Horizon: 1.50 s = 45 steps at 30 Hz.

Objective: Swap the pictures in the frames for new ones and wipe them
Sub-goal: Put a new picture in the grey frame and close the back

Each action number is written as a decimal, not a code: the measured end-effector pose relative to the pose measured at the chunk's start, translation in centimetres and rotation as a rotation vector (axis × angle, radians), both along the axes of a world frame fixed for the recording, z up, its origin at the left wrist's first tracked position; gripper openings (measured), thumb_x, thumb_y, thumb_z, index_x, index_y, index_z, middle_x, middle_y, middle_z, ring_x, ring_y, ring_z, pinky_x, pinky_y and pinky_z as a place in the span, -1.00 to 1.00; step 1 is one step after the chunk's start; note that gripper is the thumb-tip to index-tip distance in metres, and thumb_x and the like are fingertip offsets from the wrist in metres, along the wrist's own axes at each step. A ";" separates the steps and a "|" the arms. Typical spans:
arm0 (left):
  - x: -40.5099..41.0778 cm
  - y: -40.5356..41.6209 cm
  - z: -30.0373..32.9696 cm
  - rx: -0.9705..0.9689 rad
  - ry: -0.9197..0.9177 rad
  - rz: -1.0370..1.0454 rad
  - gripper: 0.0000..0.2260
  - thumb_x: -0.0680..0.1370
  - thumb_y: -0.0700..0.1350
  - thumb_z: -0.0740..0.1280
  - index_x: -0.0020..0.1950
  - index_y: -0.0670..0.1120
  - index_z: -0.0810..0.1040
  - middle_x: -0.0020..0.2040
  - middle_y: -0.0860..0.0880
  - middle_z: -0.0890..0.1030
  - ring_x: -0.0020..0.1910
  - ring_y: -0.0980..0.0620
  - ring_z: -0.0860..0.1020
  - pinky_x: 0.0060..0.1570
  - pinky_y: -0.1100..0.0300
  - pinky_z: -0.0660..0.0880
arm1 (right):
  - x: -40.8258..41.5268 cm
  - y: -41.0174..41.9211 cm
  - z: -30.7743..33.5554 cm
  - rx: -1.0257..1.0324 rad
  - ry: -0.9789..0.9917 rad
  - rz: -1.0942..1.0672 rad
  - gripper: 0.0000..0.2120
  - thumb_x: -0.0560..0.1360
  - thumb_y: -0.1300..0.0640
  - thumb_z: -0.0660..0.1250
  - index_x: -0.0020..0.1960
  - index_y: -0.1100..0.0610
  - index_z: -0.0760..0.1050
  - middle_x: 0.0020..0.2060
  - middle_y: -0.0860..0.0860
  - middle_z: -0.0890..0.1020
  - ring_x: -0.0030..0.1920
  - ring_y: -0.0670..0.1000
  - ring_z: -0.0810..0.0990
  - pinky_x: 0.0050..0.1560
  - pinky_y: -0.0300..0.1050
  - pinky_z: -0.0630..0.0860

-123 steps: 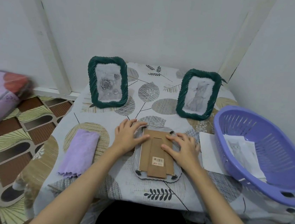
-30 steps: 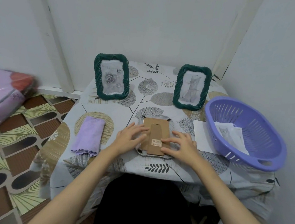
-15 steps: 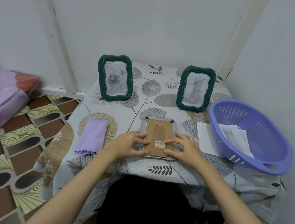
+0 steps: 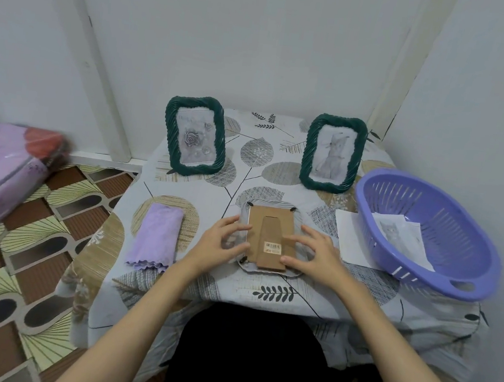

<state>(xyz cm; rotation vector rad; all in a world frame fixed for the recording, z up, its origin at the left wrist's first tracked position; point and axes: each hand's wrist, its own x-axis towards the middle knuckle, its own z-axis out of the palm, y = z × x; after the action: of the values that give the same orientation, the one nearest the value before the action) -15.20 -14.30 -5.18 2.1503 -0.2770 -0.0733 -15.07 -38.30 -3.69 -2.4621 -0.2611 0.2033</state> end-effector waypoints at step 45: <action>0.1 -1.5 5.7 -1.034 0.261 0.254 -0.50 0.47 -0.41 0.12 0.26 0.07 0.43 -0.02 -0.06 0.62 -0.16 -0.05 0.54 -0.26 0.12 0.46 | 0.0 5.3 1.2 1.423 0.368 -0.310 -0.42 0.50 0.44 0.16 0.43 0.01 0.26 0.26 0.10 0.52 0.02 0.08 0.61 -0.22 0.00 0.58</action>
<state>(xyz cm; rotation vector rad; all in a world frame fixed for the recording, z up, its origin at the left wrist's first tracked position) -15.06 -15.84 0.56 1.1136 0.1111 -0.0467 -15.02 -33.02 -2.50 -1.0004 0.1326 0.2163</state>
